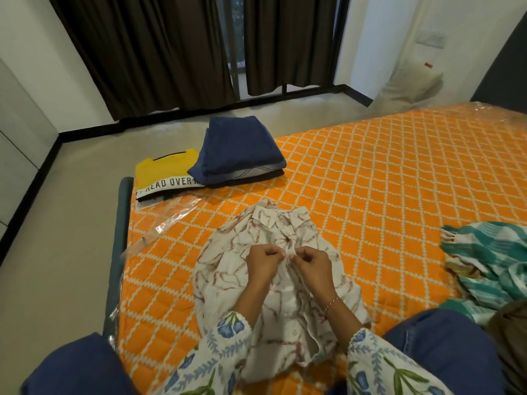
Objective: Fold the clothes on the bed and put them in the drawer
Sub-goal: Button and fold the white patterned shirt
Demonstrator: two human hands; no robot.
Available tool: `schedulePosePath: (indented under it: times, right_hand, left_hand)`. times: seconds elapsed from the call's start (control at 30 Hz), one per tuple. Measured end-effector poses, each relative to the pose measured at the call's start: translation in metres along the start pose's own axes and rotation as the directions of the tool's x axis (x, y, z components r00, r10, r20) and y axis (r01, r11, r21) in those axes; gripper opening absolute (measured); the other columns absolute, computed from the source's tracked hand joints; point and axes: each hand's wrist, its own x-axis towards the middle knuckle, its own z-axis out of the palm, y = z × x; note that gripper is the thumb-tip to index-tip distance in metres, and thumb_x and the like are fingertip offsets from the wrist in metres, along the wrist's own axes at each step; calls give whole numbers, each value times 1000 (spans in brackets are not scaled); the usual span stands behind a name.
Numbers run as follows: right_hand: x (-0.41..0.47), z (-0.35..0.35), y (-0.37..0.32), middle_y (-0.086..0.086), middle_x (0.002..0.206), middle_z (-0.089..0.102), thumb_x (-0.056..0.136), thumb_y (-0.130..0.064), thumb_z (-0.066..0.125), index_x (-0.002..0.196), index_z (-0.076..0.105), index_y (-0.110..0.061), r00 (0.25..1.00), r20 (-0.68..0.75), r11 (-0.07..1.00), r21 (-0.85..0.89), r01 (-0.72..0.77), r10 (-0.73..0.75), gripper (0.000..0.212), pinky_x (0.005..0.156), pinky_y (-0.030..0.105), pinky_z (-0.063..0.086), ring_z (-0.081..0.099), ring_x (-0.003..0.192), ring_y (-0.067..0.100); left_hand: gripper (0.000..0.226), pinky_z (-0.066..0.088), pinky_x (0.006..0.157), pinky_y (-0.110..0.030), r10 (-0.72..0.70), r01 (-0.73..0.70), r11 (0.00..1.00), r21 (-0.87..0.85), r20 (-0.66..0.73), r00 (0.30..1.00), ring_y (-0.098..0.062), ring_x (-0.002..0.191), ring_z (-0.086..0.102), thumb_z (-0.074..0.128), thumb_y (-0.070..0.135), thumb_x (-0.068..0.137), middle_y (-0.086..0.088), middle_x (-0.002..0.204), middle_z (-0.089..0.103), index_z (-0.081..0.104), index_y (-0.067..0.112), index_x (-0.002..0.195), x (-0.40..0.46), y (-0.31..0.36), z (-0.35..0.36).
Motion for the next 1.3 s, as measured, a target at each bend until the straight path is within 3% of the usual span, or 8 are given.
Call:
schedulePosePath:
  times: [0.27,0.43,0.6,0.73,0.9,0.97,1.1,1.3]
  right_hand:
    - [1,1,1,-7,47,37,82,-8,67,52,40,-25,995,-2,978,-184,100,-102,44,48,14,27,32,49,5]
    - [1,1,2,-8,48,46,81,-7,69,54,54,-17,998,-10,988,-147,52,-54,32,53,18,34,39,50,4]
    - [0,1,6,-15,44,50,80,-3,70,49,54,-28,1000,1,998,-67,-8,8,43,58,20,38,43,49,-2]
    - [3,0,6,1,57,64,80,-1,70,63,71,-4,999,-32,999,-36,-29,27,17,64,27,47,55,60,6]
    - [6,-4,2,12,55,54,89,-1,57,62,64,3,984,53,979,104,-174,169,28,57,30,41,47,53,18]
    - [9,-10,0,15,69,61,93,-3,52,81,69,11,952,166,936,206,-287,256,24,61,30,50,56,64,23]
    - [15,-20,0,8,63,59,88,-6,65,81,68,7,973,201,987,90,-133,112,16,54,23,44,50,57,17]
    - [18,-20,-4,11,60,54,84,-4,69,75,64,12,969,201,979,111,-169,144,19,46,18,39,45,44,8]
  left_hand:
    - [23,46,65,-27,-86,86,991,-104,4,996,-18,68,57,65,-3,82,-6,67,63,67,10,64,-4,-4,4]
    - [19,47,63,-26,-92,88,988,-129,-21,996,-16,64,56,62,-6,82,-7,66,63,68,6,68,-6,-5,5]
    - [19,51,69,-31,-57,51,997,-64,-98,994,-21,71,59,65,-1,82,-7,67,64,68,10,67,-1,-7,12]
    - [19,53,76,-34,-5,5,1000,2,-94,996,-28,81,64,65,2,84,-9,70,65,66,7,66,0,-5,16]
    - [9,51,76,-28,69,-61,993,105,-75,995,-21,81,64,66,4,84,-12,82,70,71,2,77,3,-1,14]
    - [10,52,77,-30,96,-89,990,113,-56,994,-20,81,65,66,4,84,-9,78,69,71,4,76,4,-2,12]
    - [16,56,76,-36,101,-102,993,57,13,995,-23,77,65,67,1,81,-6,71,67,68,10,68,4,-5,12]
    - [17,56,76,-35,45,-43,998,-37,44,998,-25,81,67,69,-2,80,-11,75,69,69,11,69,8,-8,12]
